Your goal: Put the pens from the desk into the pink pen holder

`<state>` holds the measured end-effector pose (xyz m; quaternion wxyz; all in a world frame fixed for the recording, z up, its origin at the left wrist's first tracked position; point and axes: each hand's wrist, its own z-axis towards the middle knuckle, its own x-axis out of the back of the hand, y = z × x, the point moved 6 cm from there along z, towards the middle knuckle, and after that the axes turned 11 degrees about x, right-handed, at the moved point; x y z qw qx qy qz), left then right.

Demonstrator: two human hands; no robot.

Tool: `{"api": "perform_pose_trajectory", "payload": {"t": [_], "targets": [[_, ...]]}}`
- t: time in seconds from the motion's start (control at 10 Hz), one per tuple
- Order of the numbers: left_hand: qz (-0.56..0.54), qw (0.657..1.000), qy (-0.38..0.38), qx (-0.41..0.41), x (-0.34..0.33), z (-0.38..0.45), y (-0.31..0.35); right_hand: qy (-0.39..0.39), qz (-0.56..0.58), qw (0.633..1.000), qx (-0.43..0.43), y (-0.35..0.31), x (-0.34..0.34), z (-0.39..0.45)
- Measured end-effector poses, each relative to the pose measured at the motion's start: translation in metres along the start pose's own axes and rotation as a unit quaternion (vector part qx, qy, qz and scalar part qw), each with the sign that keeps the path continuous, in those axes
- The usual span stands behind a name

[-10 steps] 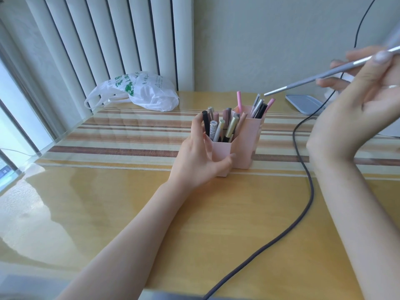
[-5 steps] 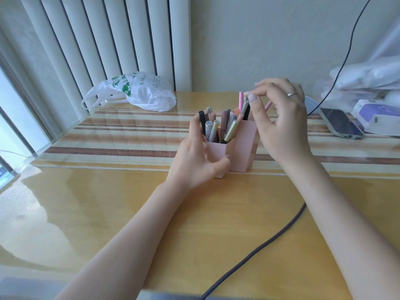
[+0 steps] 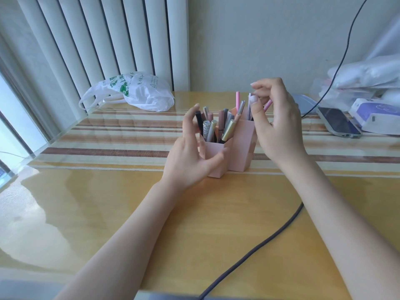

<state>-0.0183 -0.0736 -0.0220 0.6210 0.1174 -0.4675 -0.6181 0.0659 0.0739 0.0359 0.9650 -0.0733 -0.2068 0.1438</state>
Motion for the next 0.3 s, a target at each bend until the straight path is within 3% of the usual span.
{"api": "perform_pose_trajectory", "payload": {"t": [0.2, 0.3], "targets": [[-0.072, 0.997, 0.026, -0.007, 0.013, 0.003, 0.006, 0.009, -0.026, 0.999, 0.017, 0.004, 0.002, 0.002], [-0.114, 0.989, 0.084, -0.038, 0.030, 0.002, 0.017, 0.082, 0.029, 0.996, 0.008, 0.003, 0.017, 0.005]]}}
